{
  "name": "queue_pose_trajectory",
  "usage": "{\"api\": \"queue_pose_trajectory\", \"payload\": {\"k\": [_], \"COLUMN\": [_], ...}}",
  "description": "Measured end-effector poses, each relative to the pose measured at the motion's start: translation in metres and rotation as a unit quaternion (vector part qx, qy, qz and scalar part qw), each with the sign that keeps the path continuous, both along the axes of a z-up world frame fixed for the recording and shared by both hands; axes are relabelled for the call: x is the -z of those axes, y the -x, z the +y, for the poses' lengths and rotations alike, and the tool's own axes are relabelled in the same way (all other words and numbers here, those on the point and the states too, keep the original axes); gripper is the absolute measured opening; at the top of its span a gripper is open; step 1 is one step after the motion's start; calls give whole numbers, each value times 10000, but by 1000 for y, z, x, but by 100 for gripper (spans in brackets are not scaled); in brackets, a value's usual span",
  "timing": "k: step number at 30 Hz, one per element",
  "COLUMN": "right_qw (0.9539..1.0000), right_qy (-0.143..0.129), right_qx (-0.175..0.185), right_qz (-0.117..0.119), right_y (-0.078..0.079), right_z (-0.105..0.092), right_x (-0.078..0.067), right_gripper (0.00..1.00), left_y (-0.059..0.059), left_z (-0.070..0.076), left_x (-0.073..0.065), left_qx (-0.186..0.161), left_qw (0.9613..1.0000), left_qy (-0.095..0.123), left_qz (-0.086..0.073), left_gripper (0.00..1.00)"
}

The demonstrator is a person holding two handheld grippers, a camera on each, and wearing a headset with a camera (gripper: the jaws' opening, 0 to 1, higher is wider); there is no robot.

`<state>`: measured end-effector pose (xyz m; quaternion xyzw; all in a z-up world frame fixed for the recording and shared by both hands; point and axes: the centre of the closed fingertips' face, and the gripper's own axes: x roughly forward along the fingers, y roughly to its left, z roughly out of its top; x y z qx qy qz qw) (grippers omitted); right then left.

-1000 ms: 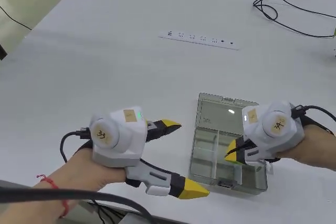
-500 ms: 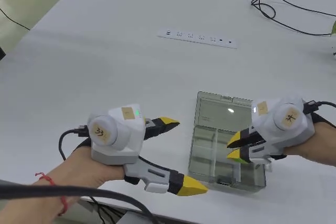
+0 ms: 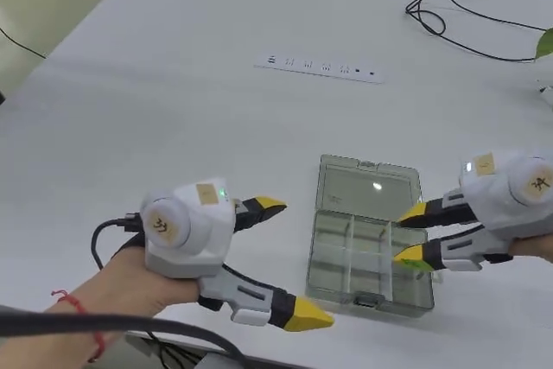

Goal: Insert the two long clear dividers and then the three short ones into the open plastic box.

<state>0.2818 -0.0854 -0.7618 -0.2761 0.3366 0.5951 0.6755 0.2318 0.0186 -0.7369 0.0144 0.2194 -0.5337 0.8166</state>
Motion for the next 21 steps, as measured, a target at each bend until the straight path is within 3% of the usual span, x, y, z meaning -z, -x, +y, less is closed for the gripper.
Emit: {"api": "queue_pose_trajectory", "payload": {"k": [12, 21], "right_qw": [9994, 9952], "right_qy": [261, 910], "right_qx": [217, 324], "right_qz": [-18, 162], "right_y": [11, 23], "right_z": [-49, -112], "right_x": [-4, 21], "right_gripper": [45, 49], "left_y": [0, 2], "left_z": [-1, -1], "left_x": [0, 0], "left_qx": [15, 15], "left_qw": [10000, 10000], "left_qy": [-54, -44], "left_qz": [-17, 9], "left_gripper": [100, 100]}}
